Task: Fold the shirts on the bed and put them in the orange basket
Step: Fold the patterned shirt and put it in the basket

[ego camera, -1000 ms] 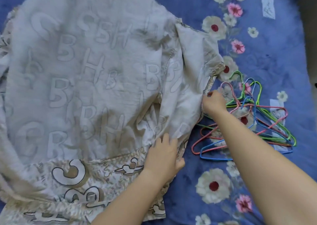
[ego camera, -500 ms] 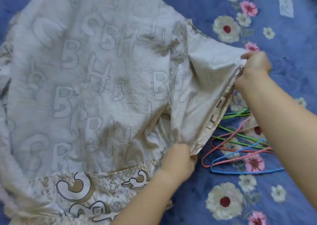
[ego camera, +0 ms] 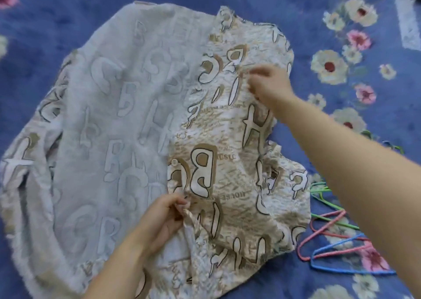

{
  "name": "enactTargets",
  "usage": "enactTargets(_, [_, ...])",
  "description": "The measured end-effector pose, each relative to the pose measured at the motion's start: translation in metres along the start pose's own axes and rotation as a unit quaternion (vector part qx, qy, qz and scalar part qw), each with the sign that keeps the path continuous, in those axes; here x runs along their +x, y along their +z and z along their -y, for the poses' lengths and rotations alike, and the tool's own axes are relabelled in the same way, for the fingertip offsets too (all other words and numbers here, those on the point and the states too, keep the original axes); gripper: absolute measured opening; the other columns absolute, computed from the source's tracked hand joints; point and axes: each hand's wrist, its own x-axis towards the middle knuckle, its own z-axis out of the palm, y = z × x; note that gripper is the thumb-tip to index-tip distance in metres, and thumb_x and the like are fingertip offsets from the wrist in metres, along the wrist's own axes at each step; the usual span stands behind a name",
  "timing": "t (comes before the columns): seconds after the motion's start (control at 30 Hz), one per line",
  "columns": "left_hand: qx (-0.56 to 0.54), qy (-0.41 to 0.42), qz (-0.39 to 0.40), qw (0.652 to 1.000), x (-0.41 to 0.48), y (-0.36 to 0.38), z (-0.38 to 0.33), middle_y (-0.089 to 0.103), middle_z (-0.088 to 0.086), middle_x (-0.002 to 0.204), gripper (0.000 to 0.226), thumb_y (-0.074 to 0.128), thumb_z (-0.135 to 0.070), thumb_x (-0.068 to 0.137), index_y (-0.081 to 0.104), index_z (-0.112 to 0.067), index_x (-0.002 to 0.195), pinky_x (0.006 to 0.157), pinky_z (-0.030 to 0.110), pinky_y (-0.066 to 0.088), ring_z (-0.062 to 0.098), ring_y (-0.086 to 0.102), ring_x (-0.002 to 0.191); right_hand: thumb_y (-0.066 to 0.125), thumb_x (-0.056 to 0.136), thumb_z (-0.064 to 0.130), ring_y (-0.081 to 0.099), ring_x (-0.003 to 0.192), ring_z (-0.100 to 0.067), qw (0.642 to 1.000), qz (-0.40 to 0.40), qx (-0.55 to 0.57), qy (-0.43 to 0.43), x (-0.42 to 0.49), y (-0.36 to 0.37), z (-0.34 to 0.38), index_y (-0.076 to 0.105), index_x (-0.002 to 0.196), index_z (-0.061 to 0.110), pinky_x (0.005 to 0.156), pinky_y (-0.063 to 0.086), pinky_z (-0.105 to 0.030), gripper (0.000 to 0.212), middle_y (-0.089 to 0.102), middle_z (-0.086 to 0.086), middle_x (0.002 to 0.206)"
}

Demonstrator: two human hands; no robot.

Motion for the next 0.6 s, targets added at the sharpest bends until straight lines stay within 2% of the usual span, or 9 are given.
enactTargets(0.07, [0.019, 0.006, 0.025, 0.999, -0.004, 0.0, 0.005, 0.047, 0.004, 0.053, 0.032, 0.052, 0.005, 0.067, 0.055, -0.014, 0.042, 0.041, 0.021, 0.044, 0.012, 0.048, 0.043, 0.052, 0.092, 0.014, 0.053, 0.075, -0.017, 0.99, -0.119, -0.063, 0.045, -0.013, -0.019, -0.036, 0.062, 0.106, 0.012, 0.061, 0.044, -0.027, 0.018, 0.058, -0.004, 0.092])
enactTargets(0.13, [0.031, 0.0, 0.033, 0.999, -0.008, 0.001, 0.012, 0.048, 0.004, 0.049, 0.044, 0.046, 0.015, 0.071, 0.052, -0.011, 0.036, 0.038, 0.02, 0.044, 0.01, 0.05, 0.04, 0.051, 0.092, 0.02, 0.052, 0.086, -0.023, 0.971, -0.163, -0.143, 0.103, -0.03, -0.042, -0.07, 0.061, 0.101, 0.01, 0.064, 0.036, -0.03, 0.017, 0.056, -0.009, 0.092])
enactTargets(0.23, [0.084, -0.038, 0.036, 0.995, -0.009, -0.004, 0.019, 0.044, 0.009, 0.06, 0.027, 0.058, 0.008, 0.068, 0.052, -0.01, 0.048, 0.042, 0.023, 0.045, 0.014, 0.047, 0.047, 0.058, 0.087, 0.049, 0.048, 0.107, -0.036, 0.94, -0.035, -0.288, 0.18, -0.062, -0.059, -0.101, 0.056, 0.069, 0.006, 0.075, 0.038, -0.039, 0.046, 0.051, -0.022, 0.09])
enactTargets(0.3, [0.132, -0.089, 0.061, 0.985, -0.014, -0.003, 0.018, 0.055, 0.014, 0.071, 0.007, 0.07, -0.007, 0.066, 0.063, -0.008, 0.064, 0.053, 0.026, 0.048, 0.018, 0.053, 0.057, 0.059, 0.083, 0.057, 0.035, 0.12, -0.033, 0.914, 0.051, -0.358, 0.183, -0.086, -0.058, -0.106, 0.058, 0.07, 0.011, 0.095, 0.035, -0.046, 0.048, 0.049, -0.016, 0.107])
enactTargets(0.33, [0.154, -0.1, 0.071, 0.98, -0.016, -0.001, 0.018, 0.059, 0.011, 0.072, 0.009, 0.072, -0.01, 0.066, 0.065, -0.009, 0.07, 0.057, 0.026, 0.049, 0.018, 0.056, 0.06, 0.06, 0.082, 0.055, 0.033, 0.12, -0.03, 0.91, 0.077, -0.371, 0.168, -0.096, -0.055, -0.107, 0.059, 0.071, 0.013, 0.096, 0.033, -0.045, 0.044, 0.047, -0.012, 0.11])
enactTargets(0.43, [0.222, -0.07, 0.055, 0.971, -0.023, 0.01, 0.027, 0.056, -0.001, 0.055, 0.021, 0.067, -0.003, 0.063, 0.051, -0.01, 0.074, 0.055, 0.024, 0.046, 0.013, 0.055, 0.056, 0.064, 0.084, 0.035, 0.043, 0.09, -0.022, 0.941, 0.082, -0.318, 0.078, -0.118, -0.053, -0.113, 0.045, 0.054, 0.014, 0.069, 0.032, -0.03, 0.04, 0.048, -0.004, 0.08])
enactTargets(0.5, [0.246, -0.06, 0.065, 0.965, -0.031, 0.014, 0.032, 0.044, -0.001, 0.05, 0.022, 0.058, 0.001, 0.06, 0.041, -0.011, 0.066, 0.043, 0.019, 0.035, 0.01, 0.044, 0.043, 0.063, 0.085, 0.021, 0.04, 0.065, -0.017, 0.982, 0.005, -0.17, 0.08, -0.128, -0.064, -0.113, 0.04, 0.053, 0.015, 0.054, 0.029, -0.031, 0.04, 0.039, -0.002, 0.058])
enactTargets(0.57, [0.208, -0.077, 0.08, 0.972, -0.039, 0.014, 0.04, 0.044, 0.006, 0.059, 0.017, 0.054, 0.0, 0.059, 0.042, -0.008, 0.066, 0.04, 0.019, 0.03, 0.013, 0.041, 0.043, 0.061, 0.085, 0.017, 0.035, 0.058, -0.016, 0.985, -0.108, -0.049, 0.122, -0.14, -0.091, -0.117, 0.045, 0.059, 0.012, 0.056, 0.026, -0.032, 0.031, 0.037, -0.004, 0.057])
enactTargets(0.6, [0.158, -0.086, 0.08, 0.98, -0.043, 0.015, 0.044, 0.05, 0.011, 0.065, 0.009, 0.052, -0.002, 0.061, 0.047, -0.003, 0.069, 0.04, 0.02, 0.035, 0.016, 0.046, 0.045, 0.062, 0.085, 0.016, 0.035, 0.059, -0.017, 0.977, -0.151, -0.04, 0.142, -0.15, -0.108, -0.123, 0.05, 0.064, 0.009, 0.057, 0.026, -0.032, 0.024, 0.037, -0.007, 0.059])
